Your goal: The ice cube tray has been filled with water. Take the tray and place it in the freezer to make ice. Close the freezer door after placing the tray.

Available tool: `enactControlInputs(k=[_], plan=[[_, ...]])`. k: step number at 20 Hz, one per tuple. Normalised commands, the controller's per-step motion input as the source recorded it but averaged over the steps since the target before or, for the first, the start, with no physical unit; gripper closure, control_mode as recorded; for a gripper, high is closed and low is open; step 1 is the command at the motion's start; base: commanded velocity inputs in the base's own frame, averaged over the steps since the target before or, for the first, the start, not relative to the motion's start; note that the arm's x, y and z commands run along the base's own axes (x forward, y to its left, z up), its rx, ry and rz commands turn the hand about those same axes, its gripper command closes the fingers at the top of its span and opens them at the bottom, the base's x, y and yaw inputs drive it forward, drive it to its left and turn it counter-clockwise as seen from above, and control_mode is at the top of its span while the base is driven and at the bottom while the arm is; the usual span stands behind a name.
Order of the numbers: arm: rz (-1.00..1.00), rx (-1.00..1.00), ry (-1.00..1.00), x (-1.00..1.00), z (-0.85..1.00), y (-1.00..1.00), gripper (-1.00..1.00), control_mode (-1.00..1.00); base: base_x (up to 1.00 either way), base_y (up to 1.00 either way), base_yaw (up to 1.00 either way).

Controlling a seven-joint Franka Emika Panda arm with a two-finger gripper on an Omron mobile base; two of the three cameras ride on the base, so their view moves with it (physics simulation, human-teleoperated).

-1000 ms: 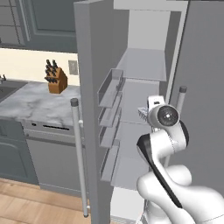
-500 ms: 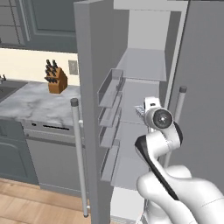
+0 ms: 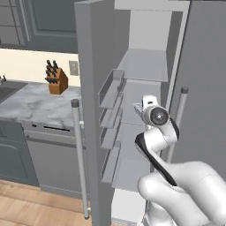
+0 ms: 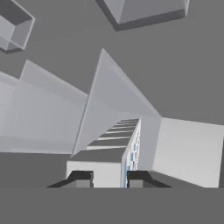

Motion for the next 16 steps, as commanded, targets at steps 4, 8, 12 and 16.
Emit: enactControlInputs(k=[4,8,12,16], plan=[[0.0,0.0,0.0,0.46,0.0,0.0,1.0,-1.0,0.0,0.0,0.0],[0.0,0.0,0.0,0.49,-0.01,-0.03,1.0,-1.0,0.0,0.0,0.0],[0.0,0.0,0.0,0.53,-0.04,-0.06,1.0,-1.0,0.0,0.0,0.0],[0.0,0.0,0.0,0.5,-0.07,-0.04,1.0,-1.0,0.0,0.0,0.0]])
